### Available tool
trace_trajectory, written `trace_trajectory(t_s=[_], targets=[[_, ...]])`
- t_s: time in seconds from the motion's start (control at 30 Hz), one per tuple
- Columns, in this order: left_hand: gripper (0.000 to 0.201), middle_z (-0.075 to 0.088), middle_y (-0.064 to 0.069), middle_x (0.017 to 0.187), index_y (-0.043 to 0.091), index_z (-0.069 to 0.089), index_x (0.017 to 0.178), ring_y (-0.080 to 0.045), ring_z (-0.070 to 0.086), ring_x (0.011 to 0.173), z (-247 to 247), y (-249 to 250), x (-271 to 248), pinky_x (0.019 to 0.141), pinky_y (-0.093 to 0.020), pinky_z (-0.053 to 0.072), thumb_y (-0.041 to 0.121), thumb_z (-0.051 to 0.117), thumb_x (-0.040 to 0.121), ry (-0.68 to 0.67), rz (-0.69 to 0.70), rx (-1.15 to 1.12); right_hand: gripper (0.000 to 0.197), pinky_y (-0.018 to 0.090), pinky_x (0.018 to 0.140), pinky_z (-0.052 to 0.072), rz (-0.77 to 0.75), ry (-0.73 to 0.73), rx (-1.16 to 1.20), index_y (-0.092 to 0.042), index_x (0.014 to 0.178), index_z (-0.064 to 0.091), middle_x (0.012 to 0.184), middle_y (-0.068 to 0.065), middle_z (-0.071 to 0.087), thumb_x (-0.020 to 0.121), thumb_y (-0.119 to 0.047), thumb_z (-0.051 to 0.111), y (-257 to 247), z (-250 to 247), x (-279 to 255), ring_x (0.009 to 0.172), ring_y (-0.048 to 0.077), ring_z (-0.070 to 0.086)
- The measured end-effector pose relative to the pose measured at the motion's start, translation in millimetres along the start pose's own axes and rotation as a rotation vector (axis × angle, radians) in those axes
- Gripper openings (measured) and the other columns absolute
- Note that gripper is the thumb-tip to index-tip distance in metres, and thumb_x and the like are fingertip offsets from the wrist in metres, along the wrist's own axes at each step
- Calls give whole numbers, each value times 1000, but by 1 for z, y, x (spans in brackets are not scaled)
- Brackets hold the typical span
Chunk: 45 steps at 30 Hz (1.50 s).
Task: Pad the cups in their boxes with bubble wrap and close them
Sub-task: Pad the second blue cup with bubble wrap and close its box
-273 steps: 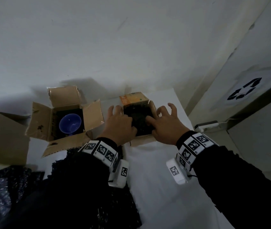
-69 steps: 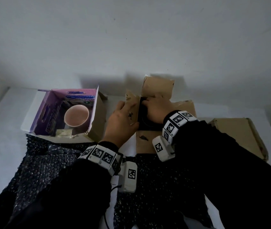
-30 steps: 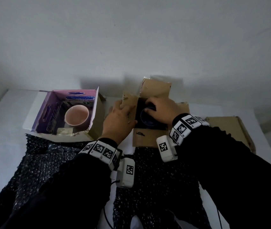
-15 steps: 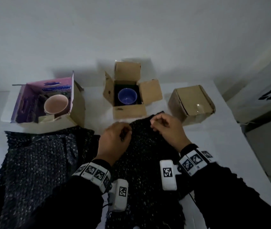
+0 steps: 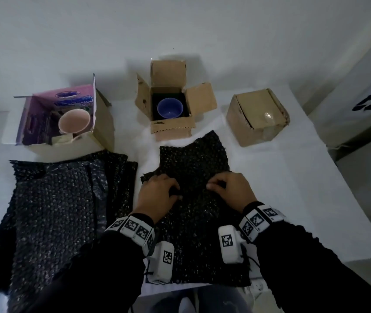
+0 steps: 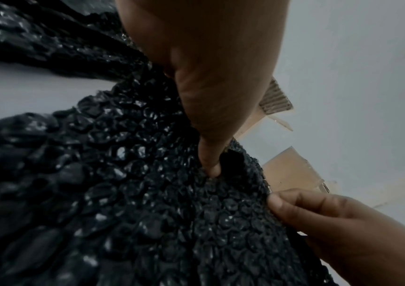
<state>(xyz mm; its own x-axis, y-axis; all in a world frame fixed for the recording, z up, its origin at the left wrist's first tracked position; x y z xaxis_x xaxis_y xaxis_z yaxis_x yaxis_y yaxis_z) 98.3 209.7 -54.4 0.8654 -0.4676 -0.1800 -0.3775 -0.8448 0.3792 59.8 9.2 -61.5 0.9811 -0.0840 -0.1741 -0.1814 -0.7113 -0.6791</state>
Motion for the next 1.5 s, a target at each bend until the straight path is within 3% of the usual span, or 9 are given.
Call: trace_trajectory(t_s=[0.13,0.5,0.7,0.77,0.87,1.03,1.2,1.37,1.5], targets=[[20,68,2,102,21,69,104,-19,62,95,-22,-5,-1,81,-35,51,33,63,90,129,12,-121,13,20,80,47,-32,115,138,-19,92,74,94,-5,73,91,-28,65,-13,-25,4,88,10,64],[38,63,-11,104,8,57,109,-33,61,95,-39,-12,7,78,-41,50,36,49,86,168,10,-237,21,43,92,49,183,250,627,-15,100,60,100,7,66,100,-34,49,-23,-58,29,91,17,60],[63,50,-1,140,11,37,142,-17,44,133,-83,20,16,113,-42,33,55,36,97,319,151,-1157,4,43,89,52,122,272,606,-21,97,59,97,11,69,96,-25,58,-54,-60,40,92,24,65],[84,45,4,141,11,25,146,-5,44,132,-92,20,24,112,-33,36,66,50,87,302,115,-1259,7,36,87,51,96,290,570,-18,100,59,96,8,68,95,-22,60,-64,-61,41,93,22,64],[100,39,17,135,22,11,151,21,44,116,-93,27,29,94,-7,41,41,76,78,213,68,-1116,5,29,82,50,42,307,545,-17,98,59,91,3,67,93,-18,62,-80,-64,42,89,18,64],[77,42,1,134,37,47,132,-16,51,122,-85,1,34,103,-40,48,57,80,65,303,-93,-840,6,29,72,52,99,72,801,-18,101,60,83,7,68,95,-16,60,-94,-58,43,75,15,64],[39,68,-3,113,17,59,116,-15,66,105,-82,18,33,89,-29,53,23,76,82,166,-37,-1152,9,25,55,51,103,-112,934,-17,103,56,81,13,67,97,-11,54,-110,-52,37,62,17,63],[26,73,-9,104,7,62,110,-22,69,99,-97,8,33,86,-36,54,7,71,85,332,-86,-1337,10,35,91,50,88,-139,1041,-20,99,66,105,8,67,92,-22,59,-119,-50,34,96,19,63],[33,71,-11,107,15,59,105,-27,68,102,-114,8,37,87,-43,55,15,78,77,369,-97,-1417,34,27,83,54,-30,-108,772,-21,108,61,107,5,67,79,-11,77,-132,-58,34,93,12,65]])
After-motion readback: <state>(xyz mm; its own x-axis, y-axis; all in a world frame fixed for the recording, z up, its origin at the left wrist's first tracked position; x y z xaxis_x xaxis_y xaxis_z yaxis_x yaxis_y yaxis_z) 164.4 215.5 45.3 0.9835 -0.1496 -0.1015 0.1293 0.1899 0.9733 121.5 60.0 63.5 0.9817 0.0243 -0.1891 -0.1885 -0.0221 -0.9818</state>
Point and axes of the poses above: each hand's wrist, its own x-axis towards the middle knuckle, its own z-axis out of the palm, y = z × x, the point moved 8 cm from there along x, towards the middle knuckle
